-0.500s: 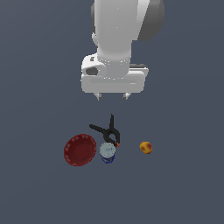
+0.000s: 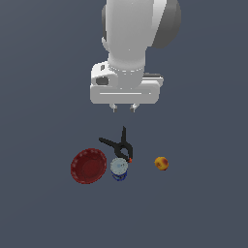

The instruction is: Pick up a designated object from a clutter of objects.

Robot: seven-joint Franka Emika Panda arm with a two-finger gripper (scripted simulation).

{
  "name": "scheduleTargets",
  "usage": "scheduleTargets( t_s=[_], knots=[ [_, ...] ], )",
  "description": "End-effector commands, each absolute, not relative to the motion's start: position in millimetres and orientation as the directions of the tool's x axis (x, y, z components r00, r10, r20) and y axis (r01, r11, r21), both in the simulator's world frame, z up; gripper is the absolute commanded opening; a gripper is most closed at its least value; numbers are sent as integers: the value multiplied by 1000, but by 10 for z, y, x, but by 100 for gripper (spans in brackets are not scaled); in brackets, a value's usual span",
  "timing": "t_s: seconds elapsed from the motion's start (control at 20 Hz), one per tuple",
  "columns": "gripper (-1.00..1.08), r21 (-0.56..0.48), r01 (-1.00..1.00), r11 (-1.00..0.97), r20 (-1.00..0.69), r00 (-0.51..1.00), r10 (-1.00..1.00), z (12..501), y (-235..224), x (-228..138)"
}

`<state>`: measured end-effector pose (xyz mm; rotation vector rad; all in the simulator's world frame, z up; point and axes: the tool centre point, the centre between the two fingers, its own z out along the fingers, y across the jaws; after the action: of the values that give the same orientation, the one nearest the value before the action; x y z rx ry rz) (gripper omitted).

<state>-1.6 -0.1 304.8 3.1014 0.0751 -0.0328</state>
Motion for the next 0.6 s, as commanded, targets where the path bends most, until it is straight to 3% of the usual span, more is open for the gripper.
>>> scheduleTargets(
  t_s=[0.0, 0.55],
  knots=[
    [28, 39, 49, -998, -23, 999, 48, 3035, -1, -17],
    [28, 13, 29, -1000, -89, 996, 28, 2293, 12, -146]
  ],
)
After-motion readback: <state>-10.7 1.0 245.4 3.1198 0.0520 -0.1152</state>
